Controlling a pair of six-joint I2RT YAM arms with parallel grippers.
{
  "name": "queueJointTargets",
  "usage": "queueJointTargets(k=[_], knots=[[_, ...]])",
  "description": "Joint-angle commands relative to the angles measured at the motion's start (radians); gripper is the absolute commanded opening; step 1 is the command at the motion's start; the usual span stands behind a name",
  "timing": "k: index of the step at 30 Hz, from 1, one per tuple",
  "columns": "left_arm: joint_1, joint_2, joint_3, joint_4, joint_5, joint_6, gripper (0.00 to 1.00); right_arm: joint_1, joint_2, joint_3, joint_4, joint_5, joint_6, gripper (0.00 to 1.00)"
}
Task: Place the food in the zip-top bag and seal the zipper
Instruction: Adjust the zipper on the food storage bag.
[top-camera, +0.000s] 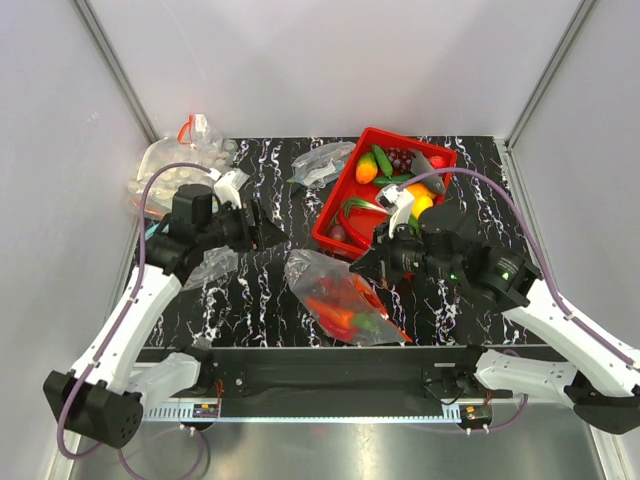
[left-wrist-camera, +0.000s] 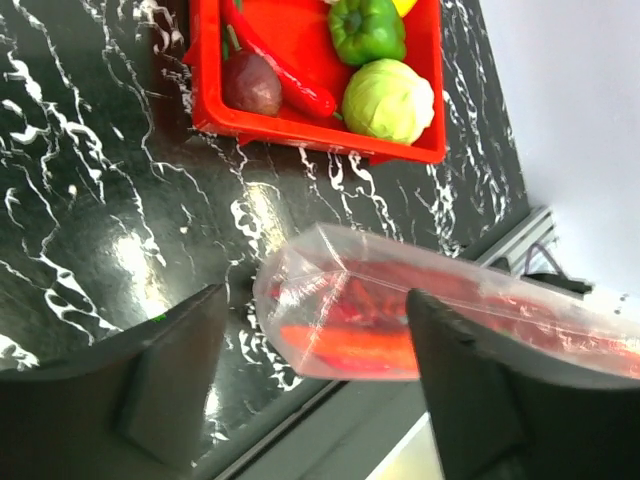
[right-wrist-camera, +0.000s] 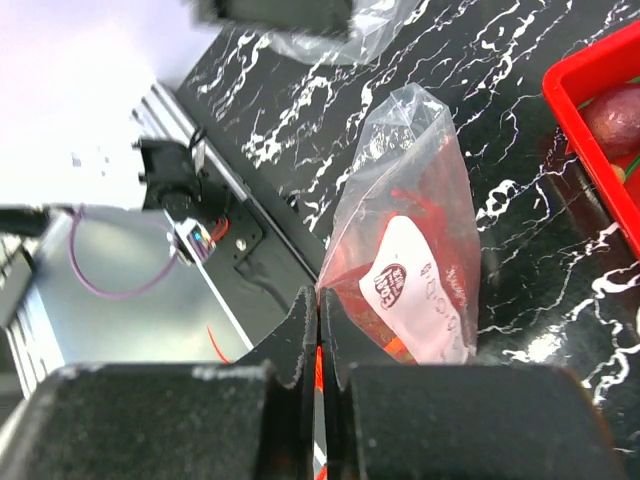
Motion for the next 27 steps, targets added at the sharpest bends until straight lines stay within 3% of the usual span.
queueJointTargets(k=[1,5,8,14,17,22,27], knots=[[-0.032,-0.077,0.029,0.002,-0.028,0.075,0.83,-0.002,0.033,0.021,0.060,0.080,0.114,0.00],[-0.146,-0.203,-0.015,0.000,-0.150,0.115,0.98,-0.004,0.034,-0.029,0.077,0.168,0.192,0.00],[-0.249,-0.333,-0.109,0.049,-0.256,0.077,0.99,-0.004,0.019,-0.061,0.100,0.231,0.230,0.00],[-0.435,-0.583,-0.415,0.337,-0.368,-0.060,0.99,-0.004,-0.026,-0.100,0.138,0.329,0.312,0.00],[-0.530,-0.604,-0.486,0.421,-0.435,-0.085,0.99,-0.004,-0.038,-0.101,0.155,0.338,0.307,0.00],[-0.657,-0.477,-0.364,0.368,-0.608,0.004,0.99,-0.002,-0.059,-0.072,0.201,0.276,0.209,0.00],[-0.658,-0.363,-0.168,0.291,-0.607,0.066,0.99,-0.004,-0.095,-0.011,0.200,0.272,0.125,0.00]])
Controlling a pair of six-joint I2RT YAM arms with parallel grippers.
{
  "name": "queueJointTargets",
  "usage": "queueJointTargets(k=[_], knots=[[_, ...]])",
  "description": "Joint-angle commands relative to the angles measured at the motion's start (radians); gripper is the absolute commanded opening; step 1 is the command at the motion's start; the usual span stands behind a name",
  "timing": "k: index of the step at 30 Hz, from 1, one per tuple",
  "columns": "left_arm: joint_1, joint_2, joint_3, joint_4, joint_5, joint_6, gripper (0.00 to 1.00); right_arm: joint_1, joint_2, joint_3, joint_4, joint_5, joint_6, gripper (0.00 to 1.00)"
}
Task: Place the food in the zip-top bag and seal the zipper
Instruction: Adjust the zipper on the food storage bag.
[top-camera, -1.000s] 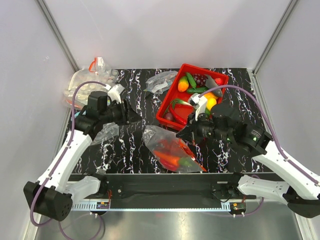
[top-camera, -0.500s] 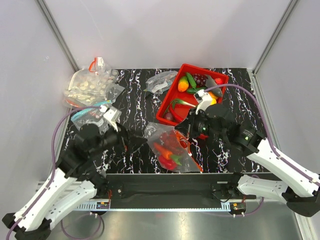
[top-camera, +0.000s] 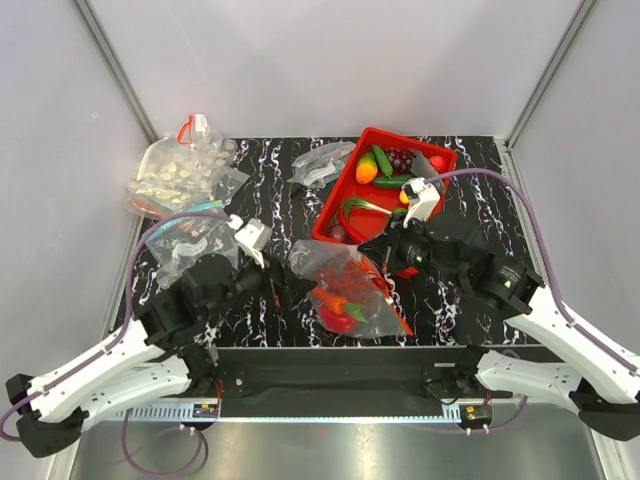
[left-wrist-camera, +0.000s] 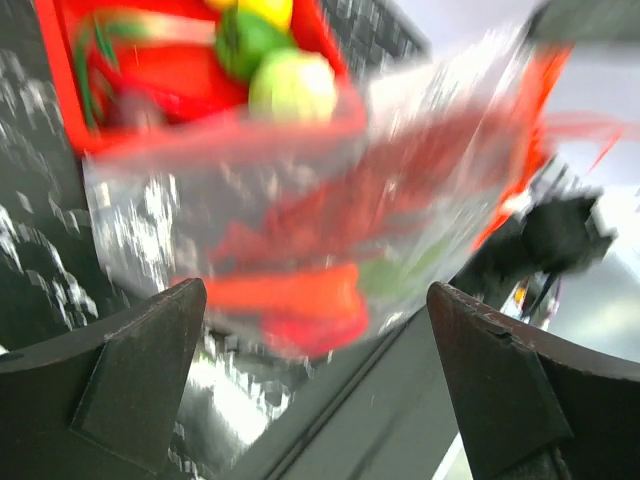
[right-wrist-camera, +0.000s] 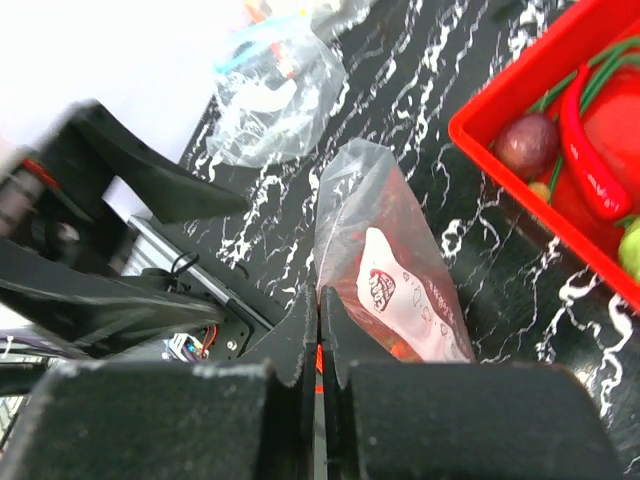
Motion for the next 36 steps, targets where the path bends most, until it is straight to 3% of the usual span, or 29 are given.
queueJointTargets(k=[1,4,9,12,13,17,21,22,25,27,36], knots=[[-0.006,0.024,0.140,0.059,-0.007,0.049,0.99,-0.002,-0.052,0.080,0.077,0.001,-0.071,0.00],[-0.049,0.059,0.157,0.095,0.016,0.034,0.99,-0.003,-0.062,0.104,0.083,0.056,-0.057,0.00],[-0.144,0.117,0.186,0.124,-0.080,0.110,0.99,-0.003,-0.079,0.069,0.221,0.053,-0.073,0.00],[-0.149,0.142,0.229,0.106,-0.186,0.196,0.99,-0.003,-0.038,0.132,0.195,-0.001,-0.136,0.00],[-0.147,0.148,0.242,0.095,-0.281,0.213,0.99,-0.003,-0.027,0.156,0.180,-0.018,-0.168,0.00],[-0.086,0.166,0.350,0.015,-0.334,0.237,0.99,-0.003,-0.010,0.244,0.108,-0.077,-0.248,0.00],[0.124,0.223,0.408,-0.068,-0.162,0.109,0.99,-0.002,-0.042,0.245,0.050,-0.179,-0.318,0.00],[0.217,0.247,0.408,-0.072,-0.051,0.079,0.99,-0.003,-0.050,0.241,0.045,-0.206,-0.341,0.00],[0.345,0.292,0.379,-0.031,0.164,-0.009,0.99,-0.003,-0.079,0.212,0.025,-0.310,-0.353,0.00],[0.380,0.316,0.361,0.019,0.278,-0.061,0.99,-0.003,-0.088,0.196,0.005,-0.349,-0.355,0.00],[0.394,0.392,0.284,0.156,0.498,-0.205,0.99,-0.003,-0.090,0.181,-0.024,-0.364,-0.358,0.00]])
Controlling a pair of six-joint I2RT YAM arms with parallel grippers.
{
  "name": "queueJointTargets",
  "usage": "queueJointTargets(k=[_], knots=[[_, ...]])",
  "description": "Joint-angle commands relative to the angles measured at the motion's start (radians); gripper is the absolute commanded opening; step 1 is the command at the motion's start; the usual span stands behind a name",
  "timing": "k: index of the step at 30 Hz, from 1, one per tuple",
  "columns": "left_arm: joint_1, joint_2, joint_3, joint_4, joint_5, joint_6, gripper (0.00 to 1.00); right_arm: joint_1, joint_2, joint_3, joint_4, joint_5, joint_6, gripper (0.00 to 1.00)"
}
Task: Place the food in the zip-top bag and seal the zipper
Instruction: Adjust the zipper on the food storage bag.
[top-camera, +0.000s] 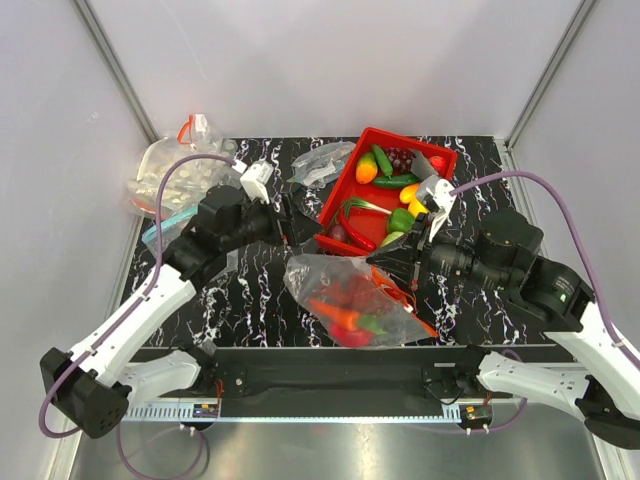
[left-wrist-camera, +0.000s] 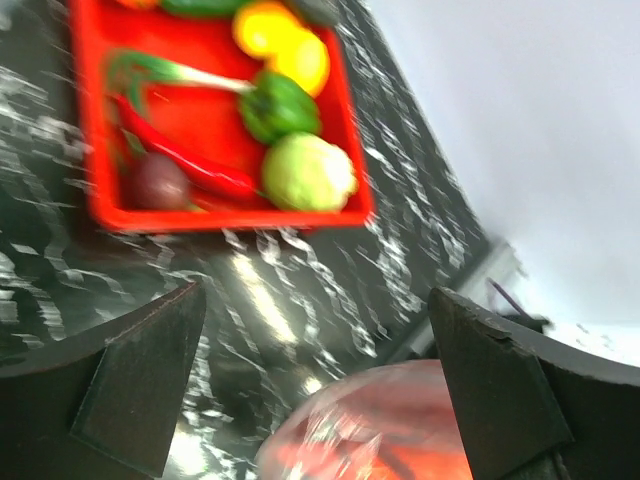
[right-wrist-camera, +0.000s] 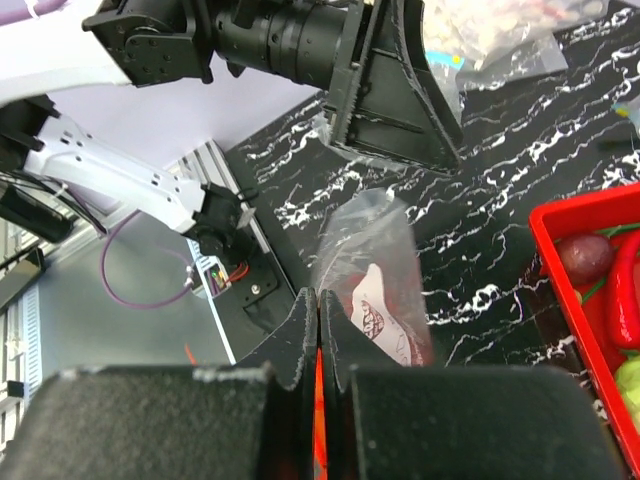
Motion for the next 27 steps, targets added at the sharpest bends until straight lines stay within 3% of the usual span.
queueJointTargets(k=[1,8,17,27], knots=[[0.002,-0.011,-0.030,0.108,0.165,-0.092,0.99,-0.003,-0.012,0.005,0.044,-0.024,-0.023,0.00],[0.002,-0.115,-0.133,0.079,0.137,-0.102,0.99,-0.003,-0.012,0.007,0.034,-0.024,-0.023,0.00],[0.002,-0.250,-0.305,0.190,0.183,-0.154,0.99,-0.003,-0.003,-0.002,0.042,0.022,-0.021,0.00],[0.005,-0.328,-0.222,-0.048,-0.103,-0.110,0.99,-0.003,0.006,-0.018,0.051,0.063,-0.027,0.00]])
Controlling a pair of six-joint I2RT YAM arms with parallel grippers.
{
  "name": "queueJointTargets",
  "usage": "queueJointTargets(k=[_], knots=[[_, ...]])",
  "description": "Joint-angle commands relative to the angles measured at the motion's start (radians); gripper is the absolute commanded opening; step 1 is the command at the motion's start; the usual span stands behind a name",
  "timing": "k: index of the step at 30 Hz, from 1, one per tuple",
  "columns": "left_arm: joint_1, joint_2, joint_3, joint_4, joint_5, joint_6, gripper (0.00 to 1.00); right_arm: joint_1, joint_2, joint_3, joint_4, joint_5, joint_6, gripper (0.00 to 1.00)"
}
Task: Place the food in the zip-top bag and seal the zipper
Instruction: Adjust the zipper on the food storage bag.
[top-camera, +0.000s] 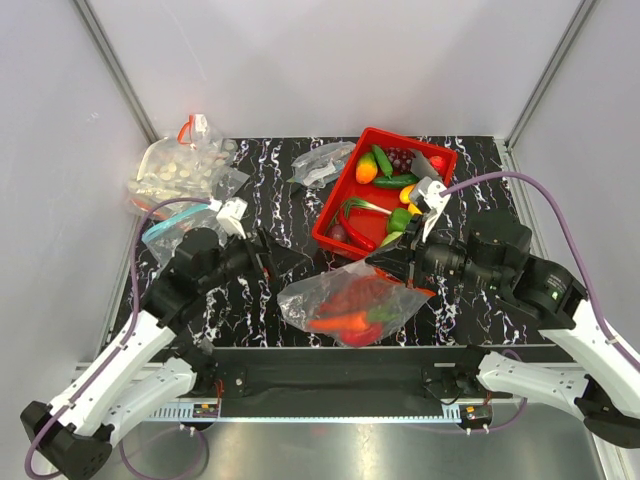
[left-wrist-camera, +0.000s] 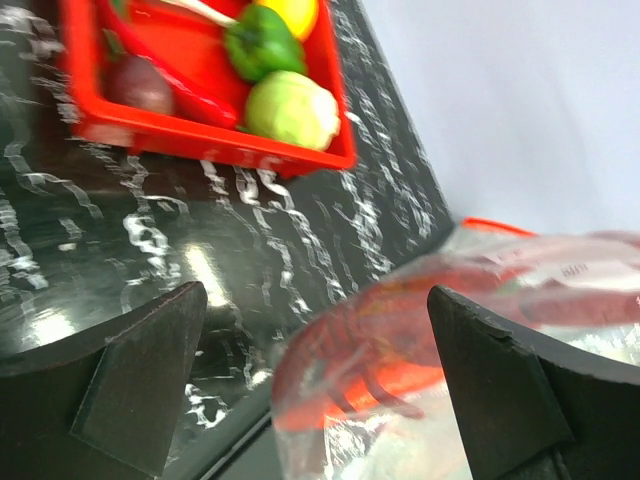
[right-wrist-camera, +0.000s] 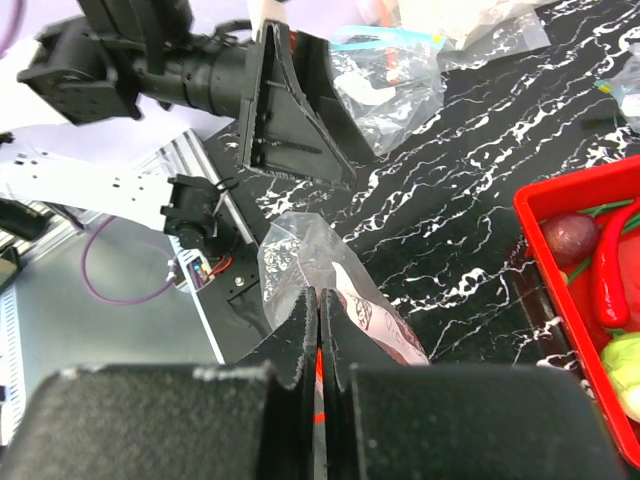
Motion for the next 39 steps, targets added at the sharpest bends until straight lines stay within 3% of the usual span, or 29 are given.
queueJointTargets(k=[1,11,20,25,28,33,35,39], knots=[[0.005,-0.012,0.083,-0.092,-0.128,0.026,0.99,-0.003,-0.002,0.003,0.067,0.037,-0.021,0.00],[0.007,-0.120,0.071,-0.214,-0.141,-0.049,0.99,-0.003,-0.012,-0.017,0.073,0.099,-0.033,0.00],[0.005,-0.065,0.028,-0.109,-0.030,-0.076,0.94,-0.003,-0.003,-0.028,0.106,0.094,-0.036,0.00],[0.005,0.015,0.000,0.009,0.037,-0.102,0.77,-0.003,-0.008,-0.029,0.106,0.088,-0.035,0.00],[0.005,0.046,-0.009,0.044,0.072,-0.116,0.72,-0.002,-0.011,-0.028,0.103,0.099,-0.035,0.00],[0.007,0.034,-0.038,0.067,0.091,-0.142,0.52,-0.003,-0.022,-0.029,0.097,0.111,-0.035,0.00],[0.005,0.020,-0.041,0.070,0.097,-0.149,0.54,-0.003,-0.023,-0.031,0.096,0.120,-0.033,0.00],[0.005,0.011,-0.021,0.018,0.089,-0.116,0.67,-0.003,-0.028,-0.037,0.093,0.125,-0.033,0.00]])
